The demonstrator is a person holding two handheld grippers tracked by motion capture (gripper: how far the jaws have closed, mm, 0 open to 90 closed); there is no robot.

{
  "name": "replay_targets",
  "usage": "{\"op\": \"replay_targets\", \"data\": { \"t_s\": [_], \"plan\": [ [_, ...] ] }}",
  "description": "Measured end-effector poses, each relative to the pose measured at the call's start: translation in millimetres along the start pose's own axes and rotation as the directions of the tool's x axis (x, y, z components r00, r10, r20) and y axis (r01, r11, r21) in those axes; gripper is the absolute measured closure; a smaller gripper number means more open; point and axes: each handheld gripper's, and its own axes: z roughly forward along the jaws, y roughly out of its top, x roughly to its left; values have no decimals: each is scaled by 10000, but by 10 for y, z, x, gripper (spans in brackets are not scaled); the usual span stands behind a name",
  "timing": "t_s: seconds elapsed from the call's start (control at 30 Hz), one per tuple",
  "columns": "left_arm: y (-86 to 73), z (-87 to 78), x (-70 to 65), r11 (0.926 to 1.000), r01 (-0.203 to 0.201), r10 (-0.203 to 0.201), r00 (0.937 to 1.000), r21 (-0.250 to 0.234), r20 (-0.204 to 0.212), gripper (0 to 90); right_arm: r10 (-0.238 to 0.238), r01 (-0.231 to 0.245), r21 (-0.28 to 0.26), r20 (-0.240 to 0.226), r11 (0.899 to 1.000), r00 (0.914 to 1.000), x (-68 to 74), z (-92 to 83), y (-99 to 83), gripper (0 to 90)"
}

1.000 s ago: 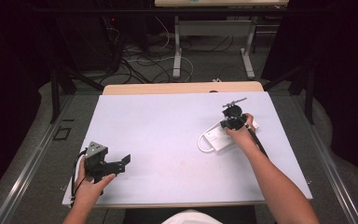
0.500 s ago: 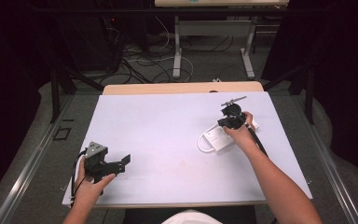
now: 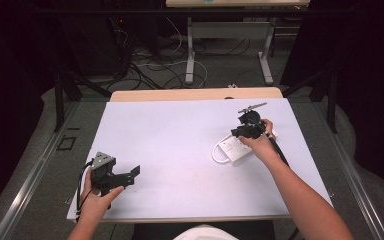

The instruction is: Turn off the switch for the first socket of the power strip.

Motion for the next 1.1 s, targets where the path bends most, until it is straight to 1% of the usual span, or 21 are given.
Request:
{"op": "replay_targets", "data": {
  "t_s": [0.03,0.07,0.27,0.33,0.37,0.4,0.43,0.47,0.5,0.53,0.57,0.63,0.67,0.7,0.83,0.87,0.9,0.93,1.0,1.03,1.1],
  "plan": [
    [0,-1,0,10000,-2,2,10000,0,1,3,114,-114,-33,-40,9999,9999,11,-10,-1,628],
    [0,-1,0,10000,6,-6,10000,-8,2,3,-42,42,-12,-6,10000,10000,-1,-25,-4,615],
    [0,1,-1,10000,7,-7,10000,7,1,3,62,-63,-38,-174,10000,9998,28,-109,-13,541],
    [1,2,0,10000,19,-19,10000,4,-1,3,-56,55,-76,-186,10000,9998,31,-137,-17,505],
    [2,2,2,10000,16,-16,10000,3,-5,3,-17,15,-91,-161,10000,9999,39,-151,-20,493],
    [1,4,4,10000,16,-16,10000,-29,-19,3,-113,110,-123,-206,9999,9997,40,-168,-23,479],
    [2,5,6,10000,22,-22,10000,-31,-23,3,-74,72,-142,-151,9999,9999,52,-185,-25,466],
    [3,5,7,10000,33,-33,10000,-19,-20,3,-225,222,-165,-183,9996,9996,50,-197,-27,455],
    [4,6,7,10000,43,-43,10000,-18,-22,3,-213,210,-231,-128,9995,9997,57,-214,-30,439],
    [4,7,7,10000,48,-48,10000,-19,-21,2,-356,351,-293,-146,9990,9993,54,-225,-31,427],
    [4,9,7,10000,49,-49,10000,-17,-20,3,-317,314,-318,-75,9990,9995,63,-242,-35,416],
    [6,12,8,10000,59,-59,10000,11,-2,3,-418,415,-348,-85,9985,9991,68,-272,-43,388],
    [8,13,9,10000,32,-32,10000,19,-7,3,-310,309,-316,-26,9990,9995,81,-292,-49,380],
    [9,16,9,10000,43,-43,10000,22,-6,3,-395,392,-364,-95,9986,9992,80,-305,-56,371],
    [12,16,11,10000,25,-25,10000,32,-11,3,-415,409,-386,-152,9984,9990,92,-373,-79,332],
    [13,17,15,10000,-2,2,10000,10,-33,3,-344,338,-378,-136,9987,9993,98,-396,-85,323],
    [10,17,10,9999,98,-98,9999,40,-24,3,-267,259,-417,-198,9988,9994,105,-411,-91,317],
    [10,20,15,10000,56,-56,10000,17,-36,3,-336,326,-426,-235,9986,9992,103,-431,-99,304],
    [8,21,16,10000,79,-79,10000,36,-39,3,-301,288,-518,-241,9982,9993,119,-466,-112,275],
    [9,22,15,10000,87,-87,10000,41,-30,3,-416,404,-572,-205,9975,9989,120,-479,-119,260],
    [7,21,9,9999,96,-96,10000,88,-29,3,-385,377,-617,-119,9974,9992,138,-507,-136,224]
  ]
}}
